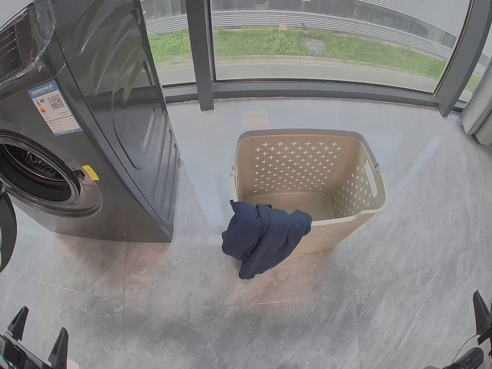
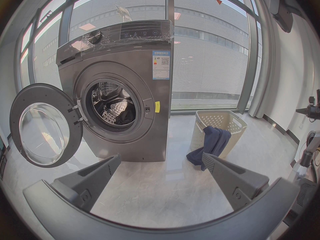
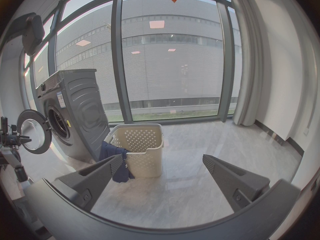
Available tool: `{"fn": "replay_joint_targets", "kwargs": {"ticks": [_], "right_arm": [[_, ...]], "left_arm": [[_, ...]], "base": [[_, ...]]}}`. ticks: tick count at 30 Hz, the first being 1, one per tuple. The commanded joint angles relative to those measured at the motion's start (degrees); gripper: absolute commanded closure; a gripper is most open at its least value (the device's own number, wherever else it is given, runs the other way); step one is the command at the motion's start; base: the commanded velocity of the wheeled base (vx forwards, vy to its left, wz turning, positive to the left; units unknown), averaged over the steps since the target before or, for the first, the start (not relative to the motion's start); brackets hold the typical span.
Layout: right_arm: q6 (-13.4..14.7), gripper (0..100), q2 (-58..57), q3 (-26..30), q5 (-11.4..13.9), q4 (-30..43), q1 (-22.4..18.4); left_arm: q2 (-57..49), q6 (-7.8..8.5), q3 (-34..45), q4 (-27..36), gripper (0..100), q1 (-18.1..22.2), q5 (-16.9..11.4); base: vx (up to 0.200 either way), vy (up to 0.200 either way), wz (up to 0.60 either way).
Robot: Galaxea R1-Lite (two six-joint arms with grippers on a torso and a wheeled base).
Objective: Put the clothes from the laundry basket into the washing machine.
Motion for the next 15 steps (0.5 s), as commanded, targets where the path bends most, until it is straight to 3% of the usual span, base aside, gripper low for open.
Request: {"fn": "replay_joint_targets", "kwargs": {"ticks": [1,2,3,4,7,10,11,12,14,15], "right_arm": [[3.12,0,29.36,-1.91,7.51,-2.68,4.51],[3.3,0,35.86,-1.91,8.03,-7.07,5.56],[3.3,0,35.86,-1.91,8.03,-7.07,5.56],[3.74,0,45.7,-1.91,8.03,-15.16,7.94],[4.7,0,62.14,-1.38,7.59,-30.45,11.63],[5.32,0,72.42,-0.06,7.24,-40.56,14.53],[5.32,0,72.42,-0.06,7.24,-40.56,14.53],[5.67,0,77.96,0.99,5.4,-46.8,18.31],[6.2,0,80.16,1.43,4.08,-49.61,20.07],[7.78,0,83.23,1.7,2.14,-53.3,22.44]], "left_arm": [[-0.73,0.22,0.92,0.01,0,0.0,-0.01],[-0.73,0.13,0.92,0.01,0,0.0,-0.01],[-0.73,0.13,0.92,0.01,0,0.0,-0.01],[-0.73,0.04,0.92,0.01,0,0.0,-0.01],[-0.73,0.13,0.92,0.01,0,0.0,-0.01],[-0.73,0.22,0.92,0.01,0,0.0,-0.01],[-0.73,0.22,0.92,0.01,0,0.0,-0.01],[-0.73,0.31,0.92,0.01,0,0.0,-0.01],[-0.73,0.22,0.92,0.01,0,-0.09,-0.01],[-0.73,0.22,0.92,0.01,0,0.0,-0.01]], "base": [[0.0,0.0,0.0],[0.0,0.0,0.0],[0.0,0.0,0.0],[0.0,0.0,0.0],[0.0,0.0,0.0],[0.0,0.0,0.0],[0.0,0.0,0.0],[0.0,0.0,0.0],[0.0,0.0,0.0],[0.0,0.0,0.0]]}}
